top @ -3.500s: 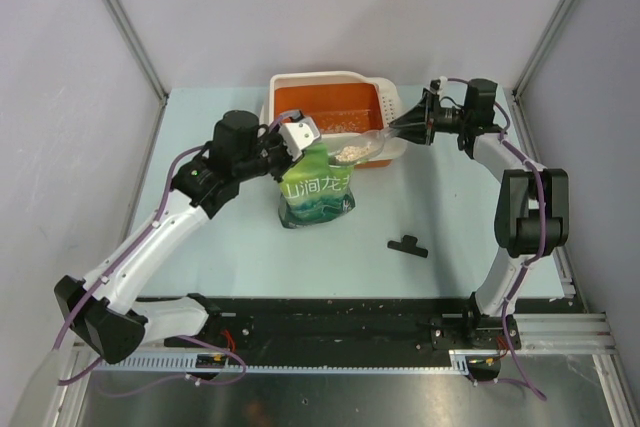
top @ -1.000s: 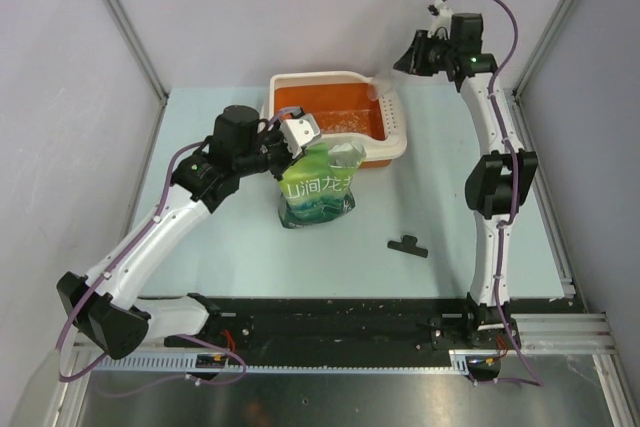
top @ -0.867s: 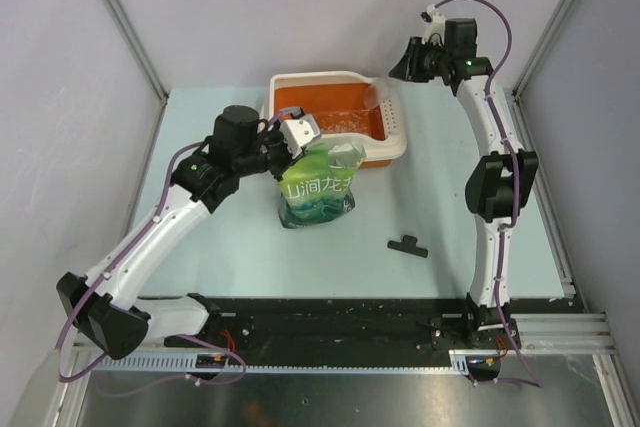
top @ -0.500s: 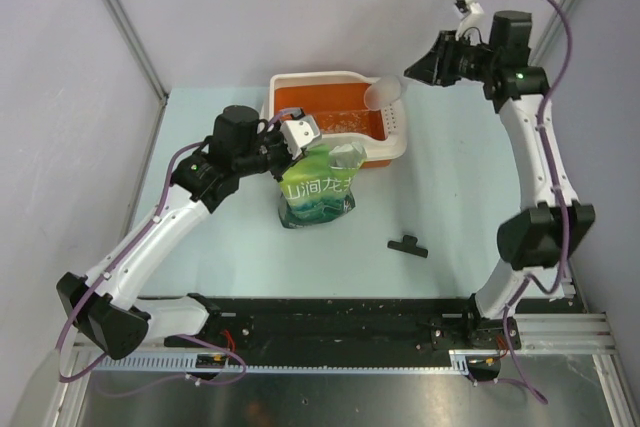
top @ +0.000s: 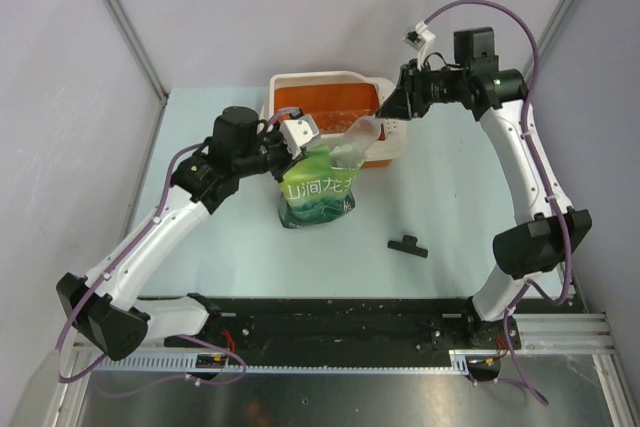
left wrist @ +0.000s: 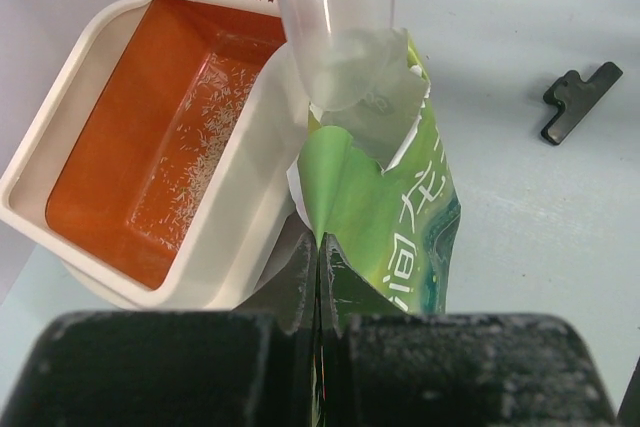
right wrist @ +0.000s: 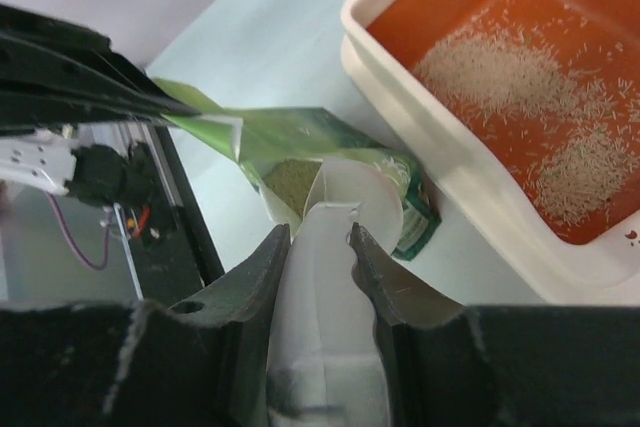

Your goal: Fill the litter box with clean litter

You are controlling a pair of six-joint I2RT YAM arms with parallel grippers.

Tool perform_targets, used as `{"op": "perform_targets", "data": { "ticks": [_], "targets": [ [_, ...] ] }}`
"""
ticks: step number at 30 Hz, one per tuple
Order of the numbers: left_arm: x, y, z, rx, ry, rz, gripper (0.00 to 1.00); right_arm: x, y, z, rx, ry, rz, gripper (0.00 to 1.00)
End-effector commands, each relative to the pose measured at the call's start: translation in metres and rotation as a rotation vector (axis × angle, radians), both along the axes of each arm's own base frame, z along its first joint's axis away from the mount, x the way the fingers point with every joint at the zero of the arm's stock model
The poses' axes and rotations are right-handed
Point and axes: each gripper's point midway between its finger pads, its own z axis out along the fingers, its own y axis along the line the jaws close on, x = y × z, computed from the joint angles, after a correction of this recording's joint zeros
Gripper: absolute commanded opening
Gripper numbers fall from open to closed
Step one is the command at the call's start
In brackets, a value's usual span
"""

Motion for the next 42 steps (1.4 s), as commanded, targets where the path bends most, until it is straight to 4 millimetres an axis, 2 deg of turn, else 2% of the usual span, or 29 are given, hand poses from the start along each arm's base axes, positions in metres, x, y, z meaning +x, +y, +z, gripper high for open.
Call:
{"op": "perform_targets", "data": {
  "ticks": [1, 5, 8, 9, 10, 11, 12, 13, 14, 15, 16, 18, 23, 29, 36, 42],
  "targets": [
    [-0.006, -0.007, 0.045, -0.115, -0.112, -0.036, 0.00, -0.020, 0.001, -0.002, -0.106, -0.081, 0.107, 0.00],
    [-0.007, -0.006, 0.051, -0.124, -0.124, -0.035, 0.00, -0.025, 0.009, -0.022, -0.197, -0.110, 0.159, 0.00],
    [-0.009, -0.008, 0.057, -0.143, -0.124, -0.042, 0.00, -0.028, 0.033, -0.043, -0.289, -0.130, 0.180, 0.00],
    [-0.010, -0.008, 0.059, -0.149, -0.122, -0.042, 0.00, -0.017, 0.041, -0.038, -0.293, -0.187, 0.139, 0.00],
    [-0.010, -0.009, 0.061, -0.156, -0.123, -0.042, 0.00, -0.005, 0.040, -0.051, -0.345, -0.152, 0.028, 0.00],
    [-0.011, -0.009, 0.064, -0.165, -0.117, -0.040, 0.00, -0.001, 0.045, -0.049, -0.352, -0.171, -0.021, 0.00],
    [-0.011, -0.010, 0.066, -0.172, -0.117, -0.040, 0.00, 0.006, 0.056, -0.034, -0.318, -0.238, -0.077, 0.00],
    [-0.012, -0.010, 0.068, -0.180, -0.111, -0.035, 0.00, 0.017, 0.049, -0.044, -0.349, -0.227, -0.186, 0.00],
    [-0.013, -0.010, 0.071, -0.200, -0.092, -0.023, 0.00, 0.020, 0.050, -0.041, -0.320, -0.212, -0.253, 0.00],
    [-0.013, -0.009, 0.072, -0.211, -0.083, -0.014, 0.00, 0.018, 0.057, -0.029, -0.285, -0.252, -0.271, 0.00],
    [-0.014, -0.010, 0.073, -0.223, -0.071, -0.010, 0.00, 0.021, 0.055, -0.030, -0.298, -0.258, -0.309, 0.00],
    [-0.015, -0.012, 0.075, -0.246, -0.044, -0.006, 0.00, 0.017, 0.058, -0.041, -0.323, -0.229, -0.336, 0.00],
    [-0.019, -0.016, 0.082, -0.266, -0.058, -0.014, 0.00, 0.021, 0.045, -0.083, -0.436, -0.103, -0.433, 0.00],
    [-0.028, -0.018, 0.080, -0.273, -0.053, -0.038, 0.00, 0.014, 0.038, -0.119, -0.506, -0.028, -0.429, 0.00],
    [-0.033, -0.021, 0.082, -0.316, -0.020, -0.018, 0.00, 0.005, 0.035, -0.149, -0.560, 0.023, -0.443, 0.00],
    [-0.030, -0.023, 0.098, -0.401, 0.004, 0.033, 0.00, -0.007, 0.053, -0.166, -0.579, 0.044, -0.417, 0.00]
  ]
}}
